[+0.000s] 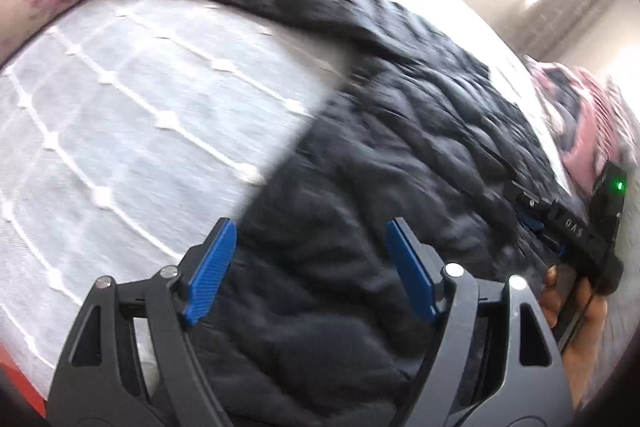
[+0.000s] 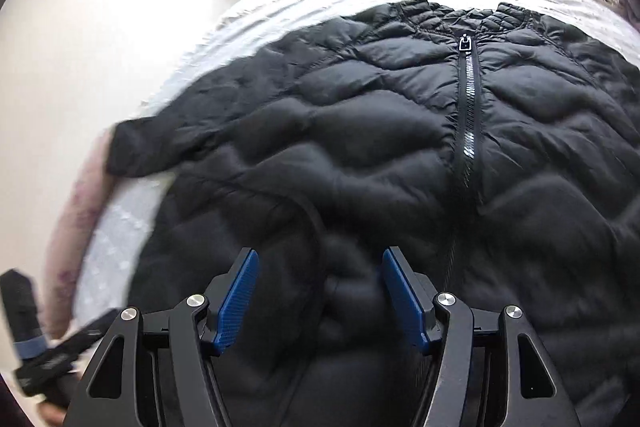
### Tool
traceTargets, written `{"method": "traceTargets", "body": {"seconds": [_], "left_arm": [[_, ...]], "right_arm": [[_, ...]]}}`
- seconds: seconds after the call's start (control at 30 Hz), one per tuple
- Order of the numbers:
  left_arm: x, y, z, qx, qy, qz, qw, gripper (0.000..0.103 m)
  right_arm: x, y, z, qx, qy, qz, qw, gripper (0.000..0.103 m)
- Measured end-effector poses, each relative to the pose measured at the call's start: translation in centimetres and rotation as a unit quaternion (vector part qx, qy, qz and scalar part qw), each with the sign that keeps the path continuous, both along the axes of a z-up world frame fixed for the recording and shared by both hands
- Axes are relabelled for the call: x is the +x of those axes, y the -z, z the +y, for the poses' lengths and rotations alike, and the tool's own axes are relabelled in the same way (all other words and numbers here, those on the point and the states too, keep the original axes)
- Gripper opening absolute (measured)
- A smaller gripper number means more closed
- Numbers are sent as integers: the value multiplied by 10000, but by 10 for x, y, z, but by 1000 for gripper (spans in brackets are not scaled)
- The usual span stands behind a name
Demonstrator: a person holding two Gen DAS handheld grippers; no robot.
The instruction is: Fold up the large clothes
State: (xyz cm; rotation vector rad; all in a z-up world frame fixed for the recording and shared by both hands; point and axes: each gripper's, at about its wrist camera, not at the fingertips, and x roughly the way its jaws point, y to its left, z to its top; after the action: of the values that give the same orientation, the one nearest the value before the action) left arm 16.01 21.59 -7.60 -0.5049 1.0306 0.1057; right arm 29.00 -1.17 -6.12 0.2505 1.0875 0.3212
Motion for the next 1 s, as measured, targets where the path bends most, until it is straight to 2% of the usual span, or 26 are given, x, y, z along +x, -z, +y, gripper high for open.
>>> {"method": "traceTargets", "body": {"seconds": [0.03, 0.1, 0.13, 0.17, 0.3, 0.33, 0.43, 0.5, 0.63, 0.7, 0.8, 0.93, 1.0], "left_arm": [[0, 1, 7, 3, -108, 9, 9999, 78], [0, 3, 17, -65, -237, 27, 9997, 78], [2, 5, 23, -172, -288, 59, 9994, 78], [1, 6, 26, -253, -322, 55, 9991, 78], [0, 6, 35, -515, -478, -5, 9975, 78], [2, 7, 34, -539, -475, 0, 9974, 78], [-1, 6, 35, -617, -486, 10, 9969, 78], [-5, 6, 39, -741, -571, -25, 9956, 78], [-11, 1, 49, -1011, -822, -216, 9912, 78], [-11, -7, 45, -980, -798, -429, 9911, 78], [-2, -16, 16, -653, -340, -580, 9956, 78], [24, -12, -45, -161, 626, -418, 9970, 78], [32, -3, -67, 168, 865, -204, 9959, 78]], "right_arm": [[4, 4, 1, 36, 35, -67, 10000, 65], [1, 4, 1, 434, -99, -272, 9986, 55], [-3, 1, 5, 594, -323, -349, 9971, 30], [-5, -2, 9, 610, -482, -402, 9962, 9], [-39, -31, 36, 246, -1368, -1107, 9841, 8], [-56, -41, 46, 77, -1714, -1369, 9756, 8], [-93, -50, 70, -365, -2423, -1741, 9538, 8], [-114, -44, 84, -755, -2846, -1712, 9402, 8], [-141, -16, 88, -1390, -3373, -1066, 9250, 9], [-148, -10, 84, -1505, -3401, -929, 9236, 11], [-161, -17, 70, -1333, -3121, -952, 9358, 13], [-164, -32, 43, -974, -2546, -857, 9583, 14], [-165, -37, 30, -890, -2265, -717, 9673, 14]]}}
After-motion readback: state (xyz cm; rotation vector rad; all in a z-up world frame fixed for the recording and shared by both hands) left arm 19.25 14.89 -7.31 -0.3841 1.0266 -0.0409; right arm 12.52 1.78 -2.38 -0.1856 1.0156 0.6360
